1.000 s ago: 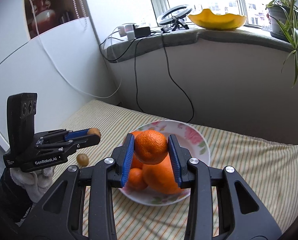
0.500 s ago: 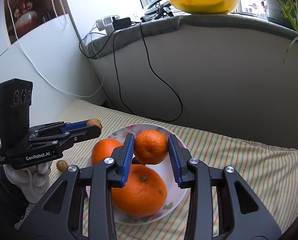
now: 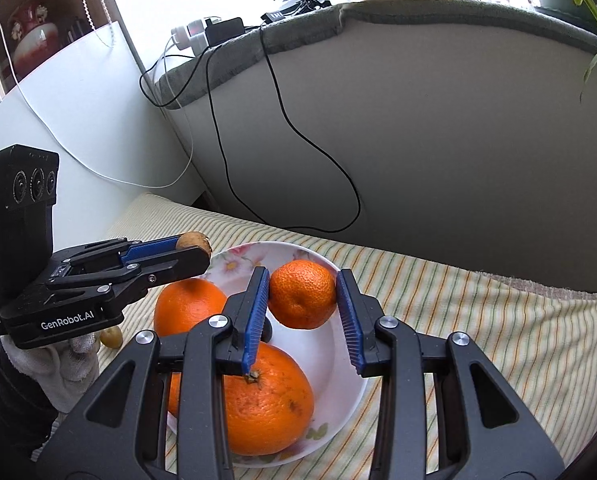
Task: Organize fruits
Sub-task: 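Carry both fruits over the plate and open the left and right grippers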
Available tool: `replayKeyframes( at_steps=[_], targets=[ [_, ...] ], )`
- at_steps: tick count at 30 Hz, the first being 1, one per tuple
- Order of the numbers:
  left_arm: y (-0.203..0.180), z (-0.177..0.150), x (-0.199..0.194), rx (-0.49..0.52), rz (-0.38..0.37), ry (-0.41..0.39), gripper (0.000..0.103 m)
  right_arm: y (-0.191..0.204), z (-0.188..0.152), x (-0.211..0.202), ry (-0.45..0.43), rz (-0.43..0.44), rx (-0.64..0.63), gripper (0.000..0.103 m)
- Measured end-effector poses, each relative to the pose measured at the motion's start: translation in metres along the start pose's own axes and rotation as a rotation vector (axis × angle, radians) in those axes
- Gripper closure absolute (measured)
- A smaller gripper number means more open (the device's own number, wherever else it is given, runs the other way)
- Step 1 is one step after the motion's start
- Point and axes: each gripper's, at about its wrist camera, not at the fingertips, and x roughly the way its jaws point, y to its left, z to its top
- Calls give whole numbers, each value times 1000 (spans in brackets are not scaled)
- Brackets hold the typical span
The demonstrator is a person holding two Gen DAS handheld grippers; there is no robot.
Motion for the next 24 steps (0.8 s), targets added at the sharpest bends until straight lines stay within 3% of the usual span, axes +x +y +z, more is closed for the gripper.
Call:
replayKeyframes(
  at_steps=[7, 10, 14, 24],
  targets=[
    [0, 1, 4, -13, 0, 12, 77, -4, -1, 1, 6, 7, 18, 65],
    [1, 1, 4, -18, 4, 12, 69, -5, -2, 2, -2, 15, 31, 65],
    [0, 2, 3, -12, 5, 9, 63, -6, -4, -2, -21, 19, 36, 45],
    [-1, 0, -9, -11, 14, -17, 63, -2, -5, -19, -55, 13, 31, 39]
  ],
)
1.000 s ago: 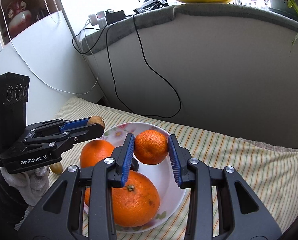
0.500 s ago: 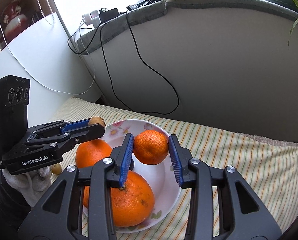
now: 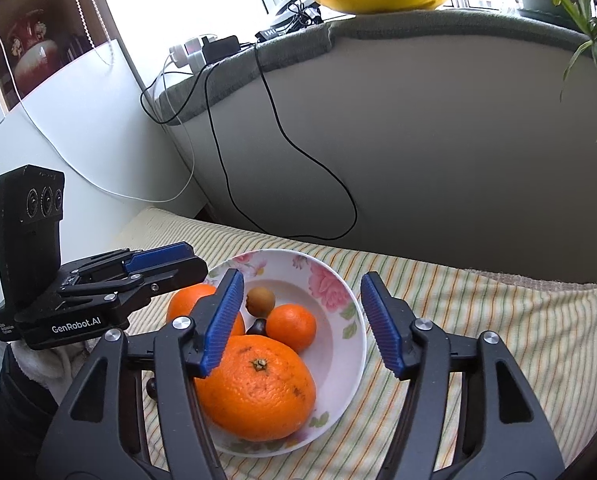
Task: Organize fruits
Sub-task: 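Carry both fruits over the plate and open the left and right grippers, then move the left gripper to the small kumquat while the right gripper approaches the dark plum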
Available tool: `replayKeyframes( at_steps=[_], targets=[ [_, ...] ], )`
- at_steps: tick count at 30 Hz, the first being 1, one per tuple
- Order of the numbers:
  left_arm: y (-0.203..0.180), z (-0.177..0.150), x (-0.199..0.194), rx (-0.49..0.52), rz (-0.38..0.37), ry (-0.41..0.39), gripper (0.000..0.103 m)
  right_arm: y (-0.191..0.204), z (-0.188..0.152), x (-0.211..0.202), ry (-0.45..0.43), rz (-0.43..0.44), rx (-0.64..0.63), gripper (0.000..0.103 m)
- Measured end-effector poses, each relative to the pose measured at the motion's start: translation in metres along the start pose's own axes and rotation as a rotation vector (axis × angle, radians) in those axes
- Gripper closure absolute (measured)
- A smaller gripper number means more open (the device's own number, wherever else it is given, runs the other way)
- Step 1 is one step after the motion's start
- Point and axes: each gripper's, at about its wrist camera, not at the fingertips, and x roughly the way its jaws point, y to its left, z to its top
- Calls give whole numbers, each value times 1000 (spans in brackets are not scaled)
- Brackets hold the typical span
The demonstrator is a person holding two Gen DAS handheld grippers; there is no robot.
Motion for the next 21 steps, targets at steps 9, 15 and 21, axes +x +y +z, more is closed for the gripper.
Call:
replayKeyframes(
  at_steps=[9, 15, 21],
  targets=[
    [3, -4, -18, -7, 7, -27, 63, 15, -7, -17, -21, -14, -32, 39],
    [4, -8, -35, -11, 12, -52, 63, 35, -17, -31, -53, -24, -80, 30],
    [7, -22, -58, -10, 42, -80, 63, 55, -32, -50, -114, 6, -88, 24]
  ],
)
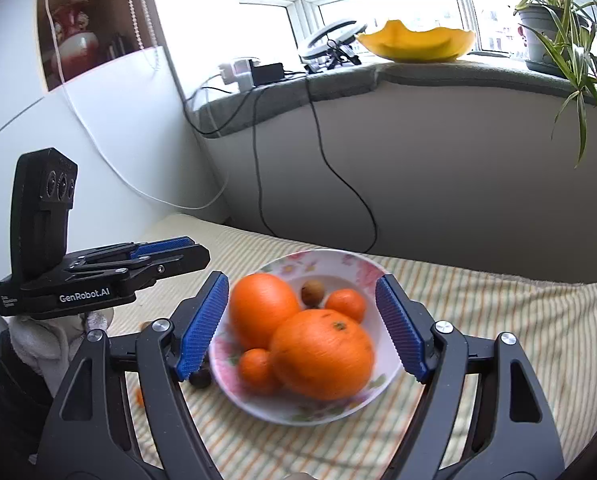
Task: Organize fruits
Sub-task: 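Move the left gripper to the small kumquat while the right gripper approaches the dark plum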
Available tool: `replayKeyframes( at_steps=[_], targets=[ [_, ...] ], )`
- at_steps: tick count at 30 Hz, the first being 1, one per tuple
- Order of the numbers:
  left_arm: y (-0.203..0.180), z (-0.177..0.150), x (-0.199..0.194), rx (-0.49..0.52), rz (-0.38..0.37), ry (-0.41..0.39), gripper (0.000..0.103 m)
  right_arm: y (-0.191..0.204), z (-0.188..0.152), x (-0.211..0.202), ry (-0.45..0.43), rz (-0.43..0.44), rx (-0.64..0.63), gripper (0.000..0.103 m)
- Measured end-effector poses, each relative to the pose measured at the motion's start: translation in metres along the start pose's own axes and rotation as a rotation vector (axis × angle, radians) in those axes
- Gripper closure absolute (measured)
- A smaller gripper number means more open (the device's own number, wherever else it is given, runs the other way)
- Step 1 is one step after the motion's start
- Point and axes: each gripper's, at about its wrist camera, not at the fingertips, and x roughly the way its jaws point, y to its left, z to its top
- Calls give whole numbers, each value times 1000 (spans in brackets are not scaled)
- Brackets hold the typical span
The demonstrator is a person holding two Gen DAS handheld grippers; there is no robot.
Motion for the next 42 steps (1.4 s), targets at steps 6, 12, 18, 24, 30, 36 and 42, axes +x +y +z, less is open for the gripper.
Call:
replayKeyframes(
  at_steps=[6, 12, 18, 24, 30, 36, 42],
  targets=[
    [10, -20, -28, -18, 32, -23, 63, 21, -8, -14, -8, 40, -18, 24],
    [22, -49, -54, -54, 53, -18, 63, 45, -26, -19, 35, 73, -46, 24],
    [27, -83, -71, -90, 69, 13, 63, 69, -48, -5, 108, 113, -97, 29],
    [26, -109, -73, -113, 64, 56, 63, 83, -71, 22, 215, 152, -116, 48],
    [22, -125, -70, -127, 44, 85, 63, 90, -84, 44, 284, 125, -130, 57],
    [17, -131, -62, -99, 50, 111, 63, 91, -84, 62, 319, 90, -117, 63],
    [15, -134, -55, -77, 58, 129, 63, 103, -80, 75, 331, 64, -144, 63]
  ],
)
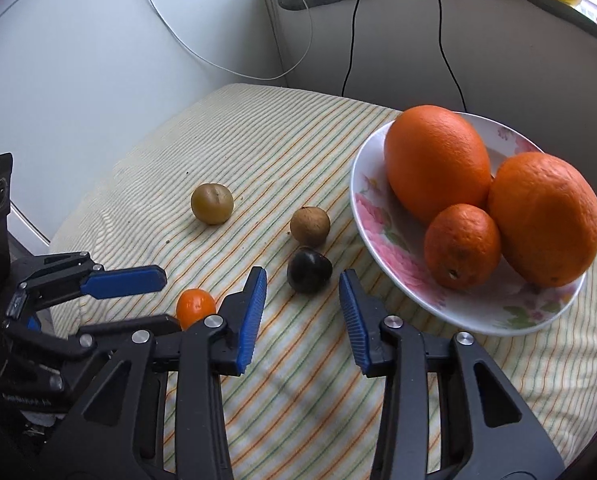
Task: Organize fruits
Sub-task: 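Move the left gripper to the small kumquat while the right gripper approaches the dark plum, then close the left gripper on the kumquat while the right gripper grasps the plum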
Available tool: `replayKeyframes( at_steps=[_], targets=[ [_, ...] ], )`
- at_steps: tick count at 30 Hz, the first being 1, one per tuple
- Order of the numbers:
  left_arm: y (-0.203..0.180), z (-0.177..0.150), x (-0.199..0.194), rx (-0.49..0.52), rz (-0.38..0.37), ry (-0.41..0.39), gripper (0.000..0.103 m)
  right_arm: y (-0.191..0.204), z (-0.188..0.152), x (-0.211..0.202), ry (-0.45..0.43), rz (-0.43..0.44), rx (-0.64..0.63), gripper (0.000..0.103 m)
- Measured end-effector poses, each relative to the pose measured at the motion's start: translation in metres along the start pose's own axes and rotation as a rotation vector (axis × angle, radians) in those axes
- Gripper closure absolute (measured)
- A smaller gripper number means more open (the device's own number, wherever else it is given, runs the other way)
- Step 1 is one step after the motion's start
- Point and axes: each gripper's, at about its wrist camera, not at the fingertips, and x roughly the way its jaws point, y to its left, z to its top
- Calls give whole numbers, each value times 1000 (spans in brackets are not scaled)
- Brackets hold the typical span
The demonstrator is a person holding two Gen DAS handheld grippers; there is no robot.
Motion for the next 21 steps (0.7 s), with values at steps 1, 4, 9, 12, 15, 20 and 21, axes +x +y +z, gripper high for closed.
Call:
replayKeyframes(
  at_steps=[1, 4, 9, 12, 15, 20, 21],
  targets=[
    [0, 0, 1, -1, 0, 3, 63, 2, 0, 2, 2, -6, -6, 64],
    [1, 1, 3, 5, 3, 4, 63, 4, 2, 7, 11, -19, -16, 67],
    [-3, 3, 9, 18, 6, 12, 65, 4, 4, 15, 25, -25, -14, 71],
    [-5, 2, 14, 26, 5, 23, 67, 5, 5, 19, 39, -39, -16, 72],
    [-6, 2, 18, 27, 10, 29, 72, 5, 5, 20, 40, -41, -18, 76],
    [-3, 2, 20, 15, -2, 30, 77, 3, 5, 19, 39, -34, -16, 78],
    [-3, 2, 20, 16, -1, 29, 77, 3, 5, 19, 38, -32, -14, 78]
  ],
)
